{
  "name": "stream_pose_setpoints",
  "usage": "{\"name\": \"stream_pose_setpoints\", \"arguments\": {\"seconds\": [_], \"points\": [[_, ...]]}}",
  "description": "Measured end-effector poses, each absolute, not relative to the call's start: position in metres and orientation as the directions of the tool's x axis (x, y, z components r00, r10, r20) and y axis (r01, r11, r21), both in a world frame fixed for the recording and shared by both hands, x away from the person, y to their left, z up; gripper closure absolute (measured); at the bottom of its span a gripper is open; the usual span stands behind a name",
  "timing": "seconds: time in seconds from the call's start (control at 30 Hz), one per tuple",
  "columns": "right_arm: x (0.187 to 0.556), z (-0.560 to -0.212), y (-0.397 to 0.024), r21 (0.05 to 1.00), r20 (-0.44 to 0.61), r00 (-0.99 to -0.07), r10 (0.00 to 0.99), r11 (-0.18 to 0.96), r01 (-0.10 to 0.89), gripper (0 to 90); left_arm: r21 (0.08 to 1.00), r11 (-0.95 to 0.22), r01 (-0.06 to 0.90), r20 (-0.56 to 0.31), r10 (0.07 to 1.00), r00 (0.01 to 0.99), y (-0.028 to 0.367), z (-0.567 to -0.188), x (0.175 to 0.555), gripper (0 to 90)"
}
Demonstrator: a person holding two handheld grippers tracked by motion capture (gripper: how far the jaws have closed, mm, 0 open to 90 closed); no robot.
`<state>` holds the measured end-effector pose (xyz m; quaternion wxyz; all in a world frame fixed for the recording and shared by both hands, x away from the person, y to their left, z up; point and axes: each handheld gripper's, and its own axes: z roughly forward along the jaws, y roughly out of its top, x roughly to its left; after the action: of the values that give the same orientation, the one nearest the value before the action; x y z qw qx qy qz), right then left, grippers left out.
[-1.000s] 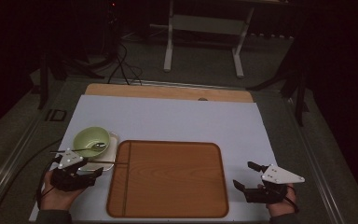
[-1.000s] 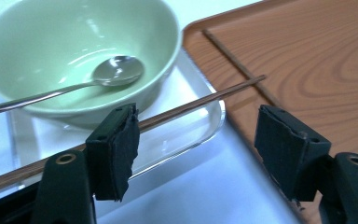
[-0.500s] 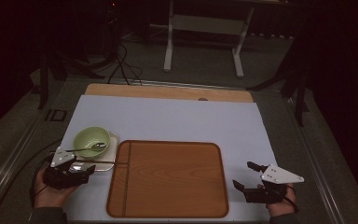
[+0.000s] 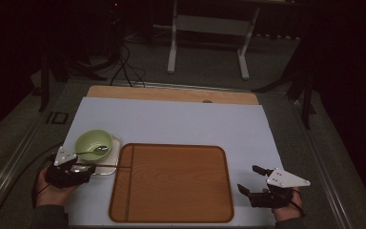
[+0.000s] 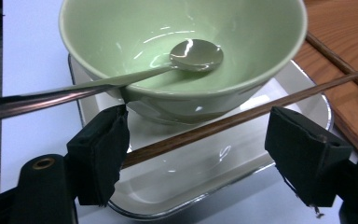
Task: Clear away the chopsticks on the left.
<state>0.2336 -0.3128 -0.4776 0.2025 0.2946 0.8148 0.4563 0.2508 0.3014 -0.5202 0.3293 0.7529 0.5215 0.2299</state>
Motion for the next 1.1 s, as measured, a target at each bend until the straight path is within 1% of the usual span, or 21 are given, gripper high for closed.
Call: {"name": "stream_pose_setpoints", "arguments": {"seconds": [0.17,0.23,0.3,0.57,0.63,0.67,0.7,0.73,0.8,0.83,0.93,1.1], "points": [[0.234,-0.478,-0.313,0.863,-0.06,-0.746,0.663,0.41,0.295,14.8,0.73,-0.242,0.639,0.006,0.937,0.348,0.302,-0.523,0.254,24.5],[0.234,-0.478,-0.313,0.863,-0.063,-0.745,0.664,0.411,0.293,14.8,0.713,-0.256,0.653,0.011,0.935,0.355,0.302,-0.526,0.255,25.6],[0.234,-0.478,-0.313,0.864,-0.062,-0.745,0.664,0.41,0.293,14.8,0.711,-0.257,0.654,0.009,0.934,0.357,0.302,-0.526,0.255,29.4],[0.234,-0.477,-0.313,0.864,-0.06,-0.743,0.667,0.407,0.295,14.8,0.692,-0.283,0.665,0.042,0.934,0.355,0.299,-0.526,0.253,40.0],[0.234,-0.477,-0.313,0.864,-0.06,-0.742,0.667,0.407,0.296,14.8,0.687,-0.291,0.665,0.052,0.933,0.355,0.297,-0.525,0.25,44.7],[0.234,-0.477,-0.314,0.864,-0.06,-0.742,0.668,0.407,0.296,14.8,0.685,-0.3,0.663,0.06,0.931,0.36,0.296,-0.524,0.249,44.7],[0.234,-0.477,-0.314,0.864,-0.06,-0.742,0.668,0.407,0.296,14.8,0.685,-0.3,0.663,0.06,0.931,0.36,0.296,-0.524,0.249,46.9],[0.234,-0.477,-0.314,0.865,-0.06,-0.742,0.668,0.406,0.296,14.8,0.682,-0.317,0.659,0.075,0.926,0.369,0.292,-0.522,0.246,51.8],[0.234,-0.477,-0.314,0.864,-0.06,-0.742,0.668,0.406,0.296,14.8,0.684,-0.318,0.657,0.075,0.926,0.37,0.291,-0.522,0.245,54.9],[0.234,-0.477,-0.314,0.864,-0.06,-0.742,0.668,0.406,0.296,14.8,0.683,-0.321,0.656,0.075,0.924,0.374,0.291,-0.522,0.244,54.9],[0.233,-0.477,-0.314,0.865,-0.06,-0.742,0.668,0.406,0.296,14.8,0.682,-0.335,0.65,0.075,0.917,0.393,0.288,-0.52,0.242,59.6],[0.234,-0.477,-0.314,0.865,-0.059,-0.742,0.667,0.405,0.296,14.8,0.682,-0.362,0.635,0.087,0.902,0.422,0.281,-0.519,0.241,64.5]]}}
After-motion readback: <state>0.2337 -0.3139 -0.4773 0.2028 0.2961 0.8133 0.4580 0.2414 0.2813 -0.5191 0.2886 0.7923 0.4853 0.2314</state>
